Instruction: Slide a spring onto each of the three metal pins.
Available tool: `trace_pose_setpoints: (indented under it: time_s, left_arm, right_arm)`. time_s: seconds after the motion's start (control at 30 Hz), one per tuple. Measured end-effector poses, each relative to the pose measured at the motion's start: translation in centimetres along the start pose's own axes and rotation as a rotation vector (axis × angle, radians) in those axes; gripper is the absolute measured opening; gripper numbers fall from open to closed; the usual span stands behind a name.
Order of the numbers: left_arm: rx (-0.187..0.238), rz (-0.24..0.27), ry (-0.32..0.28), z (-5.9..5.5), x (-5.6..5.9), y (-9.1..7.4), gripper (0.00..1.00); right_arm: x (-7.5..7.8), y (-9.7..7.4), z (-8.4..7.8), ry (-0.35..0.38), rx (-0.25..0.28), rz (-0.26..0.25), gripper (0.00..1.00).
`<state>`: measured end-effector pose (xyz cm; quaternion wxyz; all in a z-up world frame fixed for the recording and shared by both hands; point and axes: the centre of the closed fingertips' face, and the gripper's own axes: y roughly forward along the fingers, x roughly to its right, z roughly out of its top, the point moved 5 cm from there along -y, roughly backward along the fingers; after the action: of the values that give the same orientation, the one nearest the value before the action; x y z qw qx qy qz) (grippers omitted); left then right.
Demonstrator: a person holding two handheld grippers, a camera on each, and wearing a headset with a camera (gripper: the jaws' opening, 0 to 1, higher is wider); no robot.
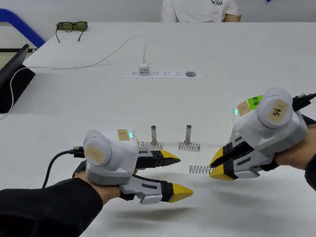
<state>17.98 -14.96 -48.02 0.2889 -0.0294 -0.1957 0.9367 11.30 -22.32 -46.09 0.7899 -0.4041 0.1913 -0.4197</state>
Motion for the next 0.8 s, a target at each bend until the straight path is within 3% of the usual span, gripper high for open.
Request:
trace_pose_setpoints:
  time_s: [0.17, 0.67, 0.8]
  left_arm:
    - [0.002, -0.018, 0.020, 0.1, 0.5, 0.3, 0.36]
    - [-0.014, -0.023, 0.105, 0.0, 0.8, 0.5, 0.13]
    - [-0.017, -0.024, 0.118, 0.0, 0.9, 0.5, 0.12]
  right_arm:
    - [-0.6, 0.2, 0.9, -0.034, 0.011, 0.024, 0.12]
    - [-1.5, 0.3, 1.3, -0.086, 0.002, 0.058, 0.12]
    - [-1.6, -0.1, 1.8, -0.097, 0.006, 0.054, 0.12]
